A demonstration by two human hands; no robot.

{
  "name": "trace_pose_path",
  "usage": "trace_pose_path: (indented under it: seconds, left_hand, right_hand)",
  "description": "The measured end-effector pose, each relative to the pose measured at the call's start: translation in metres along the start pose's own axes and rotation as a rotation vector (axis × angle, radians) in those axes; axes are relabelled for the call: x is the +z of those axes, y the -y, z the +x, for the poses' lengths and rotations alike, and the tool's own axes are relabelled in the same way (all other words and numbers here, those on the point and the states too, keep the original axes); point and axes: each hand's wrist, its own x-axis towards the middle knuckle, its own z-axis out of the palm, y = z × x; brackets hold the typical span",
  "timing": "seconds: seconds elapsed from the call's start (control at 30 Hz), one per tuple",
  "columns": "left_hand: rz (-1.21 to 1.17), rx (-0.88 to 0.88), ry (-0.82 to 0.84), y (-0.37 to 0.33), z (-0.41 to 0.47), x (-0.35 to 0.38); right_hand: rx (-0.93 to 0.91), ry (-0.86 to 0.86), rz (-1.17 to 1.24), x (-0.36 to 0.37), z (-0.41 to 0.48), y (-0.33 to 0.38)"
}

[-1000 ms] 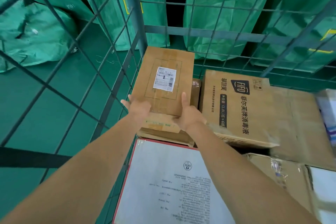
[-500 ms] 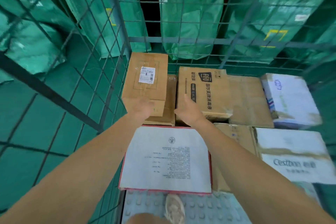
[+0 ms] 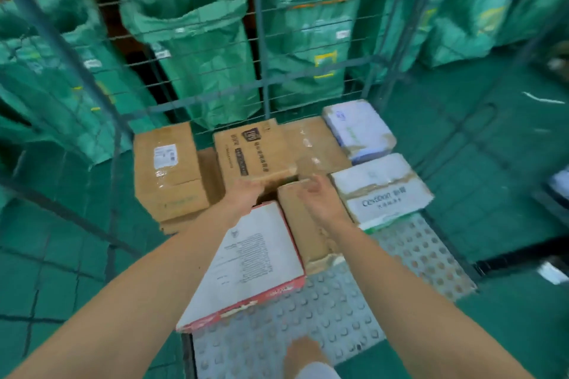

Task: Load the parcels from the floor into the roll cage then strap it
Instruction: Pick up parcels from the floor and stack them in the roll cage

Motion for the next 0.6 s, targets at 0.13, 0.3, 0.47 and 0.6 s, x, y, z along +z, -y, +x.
trace_pose_path:
  seconds: [0.13,0.3,0.47,0.6]
  left_hand:
    - [0.145,0.046,0.098,-0.015,-0.022,0.082]
    - [0.222,0.136,0.248,-0.023,-0.081,0.204]
    - [0.357,0.209,0.485,0.000,-0.165,0.328]
    - [0.415,0.343,0.685,0.014,-0.253,0.418]
  right_hand:
    - [0.145,-0.177,0.104,-0.073,-0.042,-0.053]
    - [0.285,-0.367,0.213,-0.159,-0.124,-0.125]
    - [0.372,-0.565,0.260,-0.239,-0.235,-0.206]
    - [0.432,-0.734,0.324,-0.292,-0.329,-0.255]
